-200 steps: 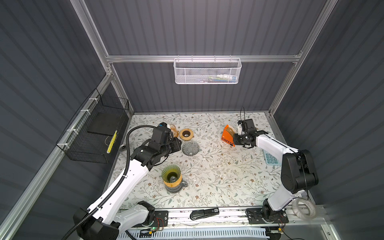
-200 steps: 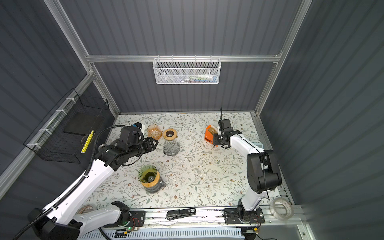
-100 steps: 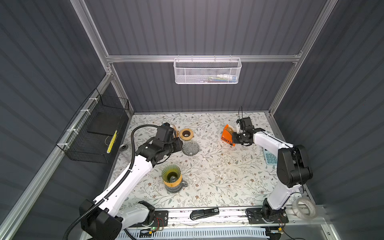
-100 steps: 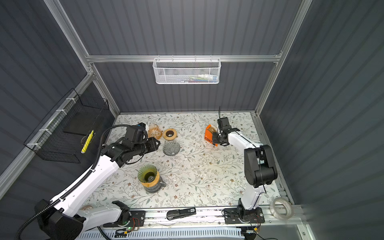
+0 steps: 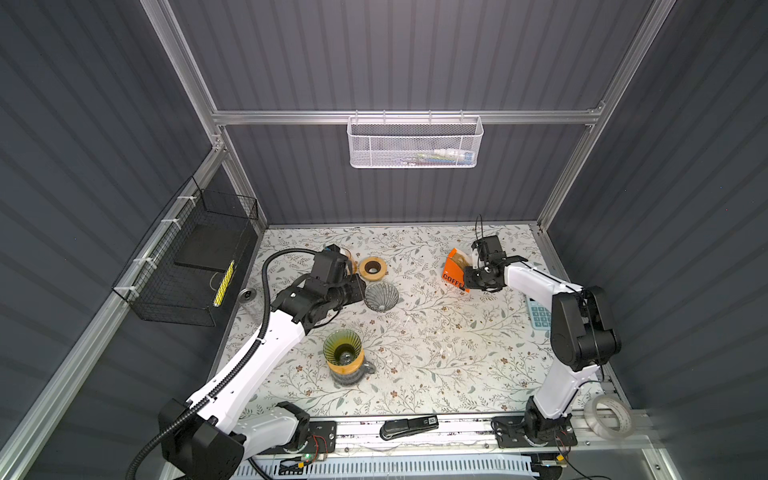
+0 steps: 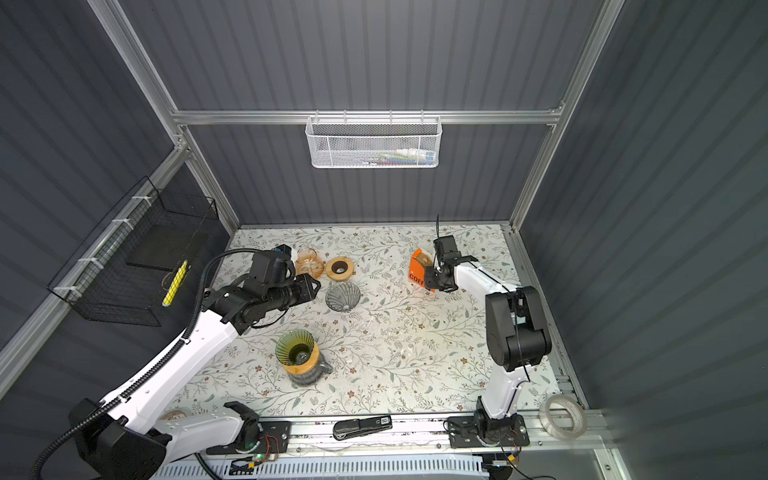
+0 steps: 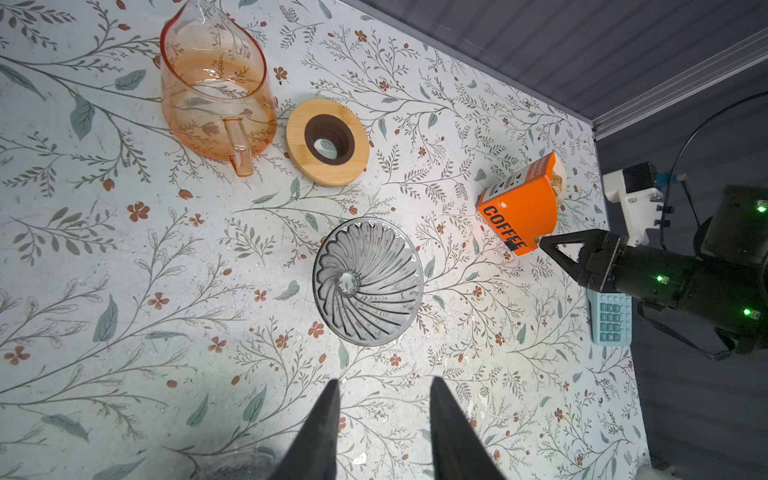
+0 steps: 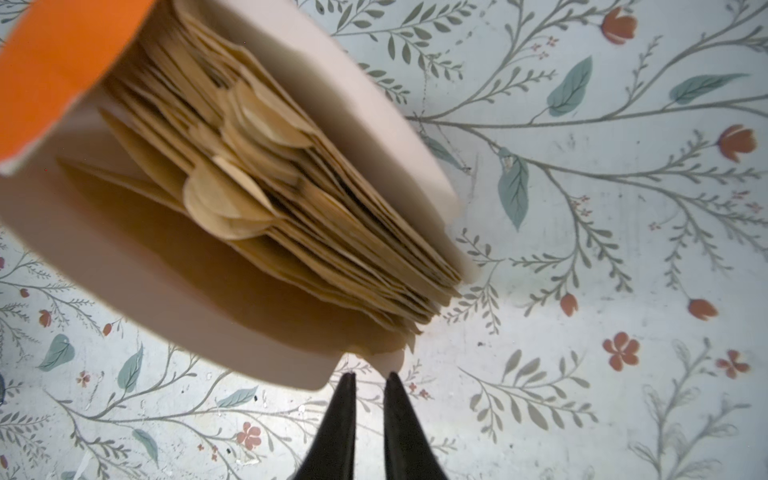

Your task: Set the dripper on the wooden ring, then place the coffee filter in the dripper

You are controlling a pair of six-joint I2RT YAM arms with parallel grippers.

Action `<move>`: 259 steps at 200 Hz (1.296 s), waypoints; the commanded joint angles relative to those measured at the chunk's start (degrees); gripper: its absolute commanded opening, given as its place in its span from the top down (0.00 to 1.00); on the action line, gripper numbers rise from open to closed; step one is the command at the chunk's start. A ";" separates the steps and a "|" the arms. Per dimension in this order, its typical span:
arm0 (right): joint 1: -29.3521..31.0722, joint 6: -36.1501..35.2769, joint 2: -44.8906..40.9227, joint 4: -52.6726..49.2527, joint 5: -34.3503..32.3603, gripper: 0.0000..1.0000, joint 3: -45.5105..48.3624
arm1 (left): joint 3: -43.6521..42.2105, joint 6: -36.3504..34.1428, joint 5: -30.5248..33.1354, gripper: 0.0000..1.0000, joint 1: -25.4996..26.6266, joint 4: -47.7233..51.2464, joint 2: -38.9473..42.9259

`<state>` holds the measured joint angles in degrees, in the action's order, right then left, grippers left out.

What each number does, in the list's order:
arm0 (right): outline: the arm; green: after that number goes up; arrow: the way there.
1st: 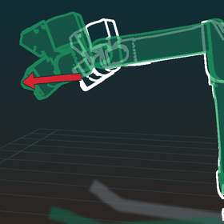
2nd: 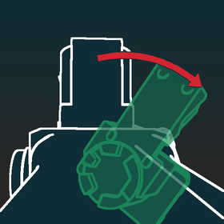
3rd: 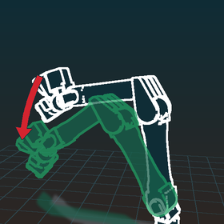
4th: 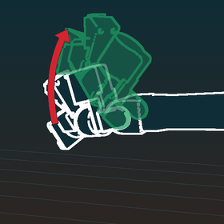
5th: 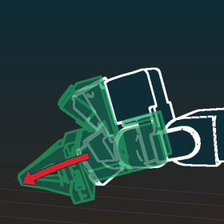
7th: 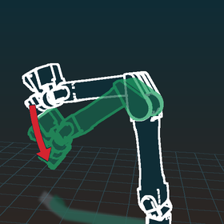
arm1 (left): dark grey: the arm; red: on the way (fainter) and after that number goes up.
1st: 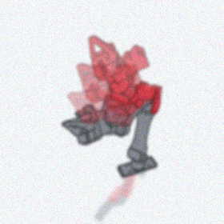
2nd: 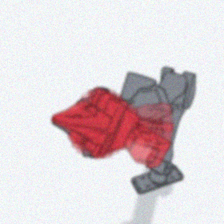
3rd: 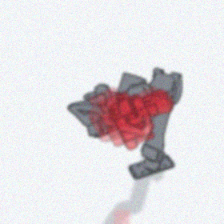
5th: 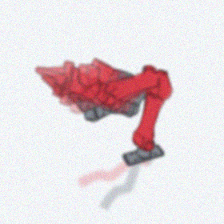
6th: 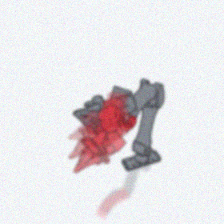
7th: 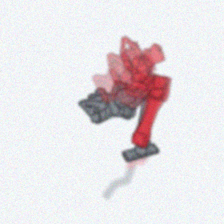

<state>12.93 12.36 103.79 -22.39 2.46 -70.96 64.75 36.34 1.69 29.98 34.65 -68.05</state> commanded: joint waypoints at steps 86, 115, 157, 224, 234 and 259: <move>-0.18 -1.11 1.99 -1.59 -2.46 0.83 -2.13 | 1.06 -0.78 0.28 0.63 0.26 -0.02 -0.14; -0.18 -1.03 2.47 -1.77 -2.20 0.82 -2.76 | 1.07 -0.74 0.31 0.63 0.25 -0.10 -0.24; -0.01 -0.76 3.00 -1.58 -1.54 0.82 -3.14 | 1.16 -0.72 0.24 0.63 0.24 -0.07 -0.24; 1.12 0.01 3.91 -1.86 -0.41 0.82 -3.66 | 1.11 -0.81 0.25 0.63 0.26 -0.20 -0.33; 1.52 0.11 3.90 -2.07 -0.36 0.82 -3.75 | 1.08 -0.83 0.33 0.63 0.26 -0.16 -0.42; 2.43 0.36 3.44 -2.30 -0.48 0.82 -3.84 | 0.98 -0.83 0.23 0.63 0.22 -0.22 -0.44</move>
<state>14.24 11.99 107.00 -23.62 1.37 -73.45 64.75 36.36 1.69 29.98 34.63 -68.05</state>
